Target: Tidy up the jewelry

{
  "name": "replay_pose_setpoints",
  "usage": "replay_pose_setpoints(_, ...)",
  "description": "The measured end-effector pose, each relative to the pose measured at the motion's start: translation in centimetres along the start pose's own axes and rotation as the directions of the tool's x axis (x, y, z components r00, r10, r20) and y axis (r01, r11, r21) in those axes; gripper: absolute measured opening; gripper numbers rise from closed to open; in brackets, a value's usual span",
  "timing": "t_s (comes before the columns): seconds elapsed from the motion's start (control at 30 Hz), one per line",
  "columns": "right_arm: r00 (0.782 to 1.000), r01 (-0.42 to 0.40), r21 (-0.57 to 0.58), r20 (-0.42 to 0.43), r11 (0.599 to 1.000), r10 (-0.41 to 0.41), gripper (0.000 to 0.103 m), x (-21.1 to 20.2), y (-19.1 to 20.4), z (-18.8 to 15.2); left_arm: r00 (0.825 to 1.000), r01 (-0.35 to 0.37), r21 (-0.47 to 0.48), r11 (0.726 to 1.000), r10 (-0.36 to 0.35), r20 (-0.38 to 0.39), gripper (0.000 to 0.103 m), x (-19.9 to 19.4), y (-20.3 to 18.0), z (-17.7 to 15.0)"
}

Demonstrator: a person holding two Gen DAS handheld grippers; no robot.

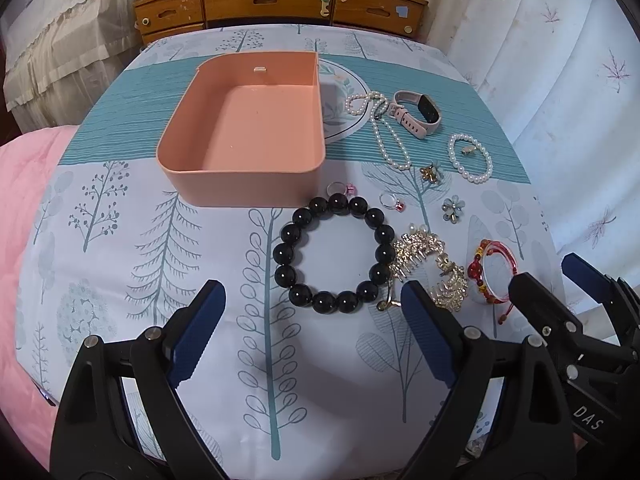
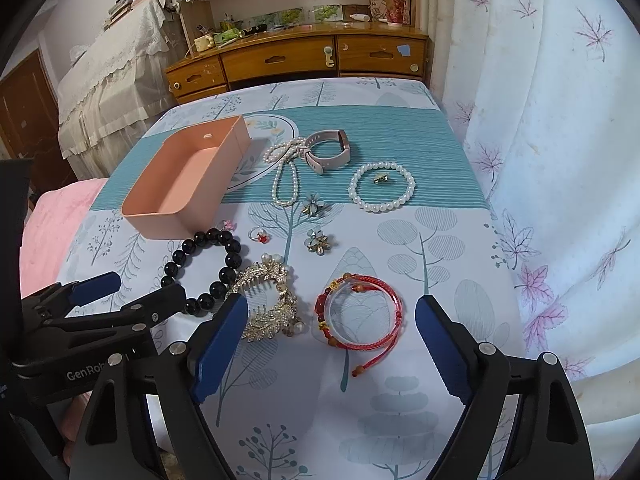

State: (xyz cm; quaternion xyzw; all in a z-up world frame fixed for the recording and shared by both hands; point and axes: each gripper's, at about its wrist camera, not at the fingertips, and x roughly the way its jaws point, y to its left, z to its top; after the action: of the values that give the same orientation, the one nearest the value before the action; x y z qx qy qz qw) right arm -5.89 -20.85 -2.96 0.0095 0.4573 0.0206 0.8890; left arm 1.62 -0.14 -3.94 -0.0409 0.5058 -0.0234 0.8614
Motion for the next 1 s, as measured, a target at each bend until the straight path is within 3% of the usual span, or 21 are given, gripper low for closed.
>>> replay_pose_setpoints(0.2,0.999,0.045,-0.046,0.027,0.998,-0.044,0.084,-0.5,-0.5,0.0,1.000,-0.018,-0.020,1.000,0.018,0.014,0.089,0.0,0.5,0.5)
replay_pose_setpoints(0.5,1.000,-0.006,-0.031,0.021,1.000,0.006,0.075,-1.2,-2.4,0.4,0.996,-0.080,0.025,0.996,0.079,0.036,0.089,0.1,0.3,1.3)
replay_pose_setpoints(0.83,1.000,0.001,0.023,0.014,1.000,-0.001,0.070,-2.2,-6.5,1.7,0.998,-0.056,0.014,0.998,0.056,0.032,0.089,-0.6,1.2,2.9)
replay_pose_setpoints(1.0,0.998,-0.036,0.015,-0.046,0.999,0.037,0.065,-1.7,-7.4,2.8,1.000,0.012,-0.027,1.000,-0.012,0.007,0.089,-1.2,2.2,4.4)
